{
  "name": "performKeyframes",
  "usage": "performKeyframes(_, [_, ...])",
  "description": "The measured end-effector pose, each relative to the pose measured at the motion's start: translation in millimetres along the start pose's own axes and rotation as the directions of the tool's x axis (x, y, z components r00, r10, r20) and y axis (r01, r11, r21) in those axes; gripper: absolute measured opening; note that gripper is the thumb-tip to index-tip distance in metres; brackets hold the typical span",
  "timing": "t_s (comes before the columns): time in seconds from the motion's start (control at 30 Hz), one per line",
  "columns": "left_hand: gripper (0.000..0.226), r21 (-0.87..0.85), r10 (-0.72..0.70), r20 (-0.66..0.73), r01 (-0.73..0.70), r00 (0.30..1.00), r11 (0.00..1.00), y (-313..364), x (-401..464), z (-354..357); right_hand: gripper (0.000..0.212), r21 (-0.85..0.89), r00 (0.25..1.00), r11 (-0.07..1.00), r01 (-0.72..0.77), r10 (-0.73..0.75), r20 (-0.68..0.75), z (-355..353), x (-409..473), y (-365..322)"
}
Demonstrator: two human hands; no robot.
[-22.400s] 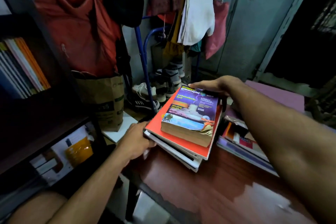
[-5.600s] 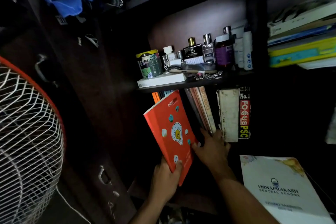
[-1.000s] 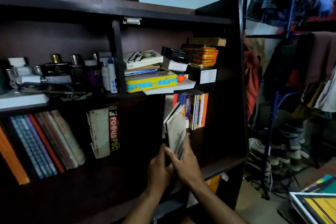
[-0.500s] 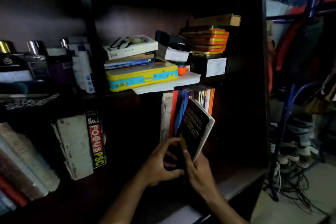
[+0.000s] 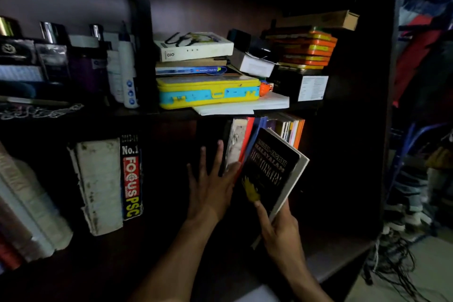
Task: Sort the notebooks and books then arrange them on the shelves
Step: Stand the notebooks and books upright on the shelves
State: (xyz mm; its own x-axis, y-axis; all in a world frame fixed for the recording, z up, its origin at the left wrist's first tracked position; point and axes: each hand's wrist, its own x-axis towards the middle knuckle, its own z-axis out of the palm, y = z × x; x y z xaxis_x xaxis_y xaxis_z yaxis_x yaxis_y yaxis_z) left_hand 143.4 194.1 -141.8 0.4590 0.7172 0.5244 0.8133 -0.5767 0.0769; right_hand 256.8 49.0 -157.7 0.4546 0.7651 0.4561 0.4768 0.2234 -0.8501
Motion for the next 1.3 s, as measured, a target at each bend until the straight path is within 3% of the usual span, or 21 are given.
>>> performKeyframes(0.17, [0.058,-0.120,-0.119,-0.132,0.103,0.984,0.987,-12.8,1.0,-8.2,0.028,-0.024,1.000,0.999,0.024,-0.023,0.006,0.9,-0.9,0.2])
performKeyframes(0.37, [0.074,-0.274,-0.291,-0.094,0.256,0.952,0.927,-23.7,-3.6,-7.5,0.041,-0.076,0.995,0.993,0.094,-0.095,-0.008,0.5,-5.5,-6.1])
performKeyframes(0.43, [0.074,-0.365,-0.301,-0.094,0.248,0.949,0.897,-22.1,-6.1,-8.6,0.044,-0.102,0.995,0.990,0.102,-0.103,-0.011,-0.1,-5.7,-8.0])
performKeyframes(0.53, [0.097,-0.478,-0.240,-0.130,0.151,0.962,0.866,-30.9,-2.0,-1.8,0.042,-0.211,0.978,0.956,0.205,-0.210,-0.003,2.4,-11.4,-14.5])
performKeyframes(0.57, [0.102,-0.521,-0.218,-0.084,0.144,0.972,0.842,-33.9,0.0,0.8,0.042,-0.259,0.963,0.929,0.265,-0.270,0.018,2.0,-13.9,-15.9])
performKeyframes(0.6, [0.100,-0.634,-0.232,-0.037,0.157,0.972,0.758,-32.6,1.8,-3.8,0.043,-0.297,0.942,0.896,0.329,-0.333,0.038,-0.2,-15.5,-16.4])
performKeyframes(0.67, [0.087,-0.748,-0.316,-0.050,0.173,0.948,0.640,-33.0,-0.6,-2.7,0.053,-0.376,0.892,0.814,0.442,-0.445,0.083,-11.8,-13.8,-14.2])
performKeyframes(0.73, [0.097,-0.780,-0.288,-0.154,0.063,0.945,0.623,-28.3,-3.2,-11.6,0.056,-0.521,0.856,0.694,0.498,-0.491,0.164,-31.6,-5.4,-15.6])
performKeyframes(0.8, [0.117,-0.751,-0.227,-0.243,-0.034,0.943,0.660,-27.3,-6.1,-12.5,0.049,-0.661,0.805,0.497,0.562,-0.512,0.299,-47.9,1.6,-16.9])
performKeyframes(0.87, [0.127,-0.656,-0.123,-0.345,-0.146,0.930,0.741,-30.6,-1.9,-3.5,0.041,-0.624,0.746,0.418,0.660,-0.465,0.478,-53.1,0.2,-18.3])
performKeyframes(0.93, [0.115,-0.594,-0.140,-0.330,-0.090,0.934,0.800,-37.4,4.8,0.0,0.045,-0.493,0.701,0.518,0.699,-0.359,0.616,-52.7,-3.0,-21.9])
performKeyframes(1.0, [0.083,-0.524,-0.127,-0.364,-0.090,0.923,0.847,-38.0,9.3,-1.4,0.039,-0.440,0.718,0.609,0.659,-0.337,0.609,-50.8,-5.1,-28.2])
performKeyframes(1.07, [0.062,-0.449,-0.045,-0.472,-0.197,0.880,0.871,-41.6,11.8,3.4,0.033,-0.412,0.812,0.711,0.570,-0.411,0.414,-49.0,-3.9,-33.5])
performKeyframes(1.17, [0.069,-0.432,-0.122,-0.509,-0.130,0.852,0.892,-44.7,11.4,-2.1,0.027,-0.274,0.946,0.907,0.321,-0.323,0.038,-43.8,2.6,-39.1])
performKeyframes(1.23, [0.069,-0.313,-0.026,-0.589,-0.199,0.807,0.929,-44.7,6.1,-6.8,0.022,-0.218,0.964,0.943,0.250,-0.264,-0.038,-38.8,11.1,-39.9])
performKeyframes(1.3, [0.072,-0.292,0.005,-0.579,-0.213,0.815,0.933,-53.2,9.3,6.7,0.019,-0.152,0.970,0.962,0.227,-0.238,-0.056,-30.0,18.4,-42.3])
